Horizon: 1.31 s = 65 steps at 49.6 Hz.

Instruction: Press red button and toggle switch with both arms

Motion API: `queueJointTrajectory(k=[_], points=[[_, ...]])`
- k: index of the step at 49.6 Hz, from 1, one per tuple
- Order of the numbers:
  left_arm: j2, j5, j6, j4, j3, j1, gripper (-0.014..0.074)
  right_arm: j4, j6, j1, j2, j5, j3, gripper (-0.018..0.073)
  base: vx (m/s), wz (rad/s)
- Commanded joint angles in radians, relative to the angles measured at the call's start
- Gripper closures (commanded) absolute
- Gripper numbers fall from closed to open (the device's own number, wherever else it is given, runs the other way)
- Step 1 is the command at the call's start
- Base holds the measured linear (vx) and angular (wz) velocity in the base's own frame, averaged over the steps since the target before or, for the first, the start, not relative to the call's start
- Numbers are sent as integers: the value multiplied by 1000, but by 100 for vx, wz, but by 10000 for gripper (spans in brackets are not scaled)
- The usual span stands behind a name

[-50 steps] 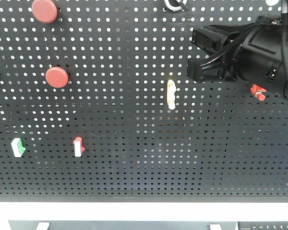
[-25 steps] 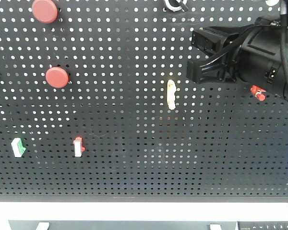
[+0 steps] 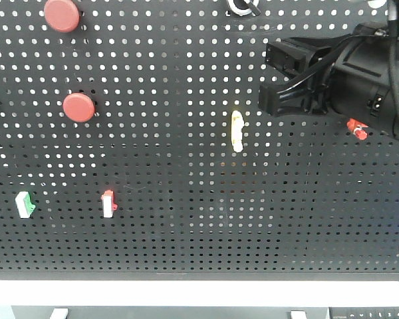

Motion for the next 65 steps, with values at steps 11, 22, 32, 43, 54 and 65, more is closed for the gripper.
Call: queueJointTrajectory(k=[11, 22, 32, 43, 54, 65], points=[[-6, -76, -9, -9, 31, -2, 595, -7, -3, -2, -30, -81, -27, 559, 0, 0], [-6, -76, -9, -9, 31, -2, 595, -12, -73, -40, -166, -50, 98, 559, 0, 0], [-6, -76, -9, -9, 31, -2, 595, 22, -69, -281, -559, 22, 454, 559, 0, 0], [-6, -76, -9, -9, 31, -2, 595, 34, -56, -505, -957, 23, 853, 559, 0, 0], [-6, -76, -9, -9, 31, -2, 595, 118, -21, -521, -1173, 10, 1230, 559, 0, 0], [-6, -74, -9, -9, 31, -2, 595, 104, 1, -521, -1236, 29, 1356, 559, 0, 0]])
